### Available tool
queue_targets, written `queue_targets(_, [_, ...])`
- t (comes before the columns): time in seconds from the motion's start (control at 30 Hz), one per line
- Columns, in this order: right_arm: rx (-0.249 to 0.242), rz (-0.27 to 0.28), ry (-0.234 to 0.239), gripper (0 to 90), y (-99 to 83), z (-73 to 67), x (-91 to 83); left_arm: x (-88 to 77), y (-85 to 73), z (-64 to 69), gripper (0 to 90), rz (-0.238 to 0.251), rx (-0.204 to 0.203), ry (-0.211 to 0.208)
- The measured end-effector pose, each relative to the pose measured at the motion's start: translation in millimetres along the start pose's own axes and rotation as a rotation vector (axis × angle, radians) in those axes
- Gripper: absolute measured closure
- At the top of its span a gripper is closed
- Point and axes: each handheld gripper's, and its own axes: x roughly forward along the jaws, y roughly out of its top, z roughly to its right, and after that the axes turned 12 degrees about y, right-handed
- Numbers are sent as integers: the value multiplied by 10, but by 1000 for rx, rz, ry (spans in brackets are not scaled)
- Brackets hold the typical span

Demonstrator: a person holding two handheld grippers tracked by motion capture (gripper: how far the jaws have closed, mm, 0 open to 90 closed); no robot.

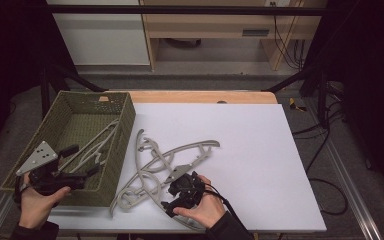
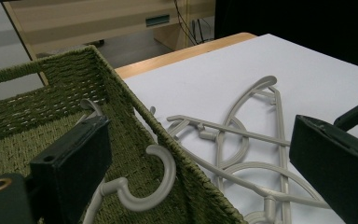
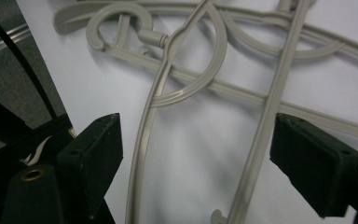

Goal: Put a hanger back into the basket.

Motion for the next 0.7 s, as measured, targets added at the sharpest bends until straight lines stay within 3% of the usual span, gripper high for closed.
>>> queue_targets(0.3, [5, -92, 51, 305, 52, -39, 223, 0, -1, 4, 55, -4, 7, 5])
queue_targets(0.43, [17, -138, 48, 354, 84, -68, 351, -2, 0, 5, 56, -5, 9, 3])
queue_targets(0.7, [22, -174, 67, 501, 69, -106, 518, -2, -3, 1, 58, -4, 7, 2])
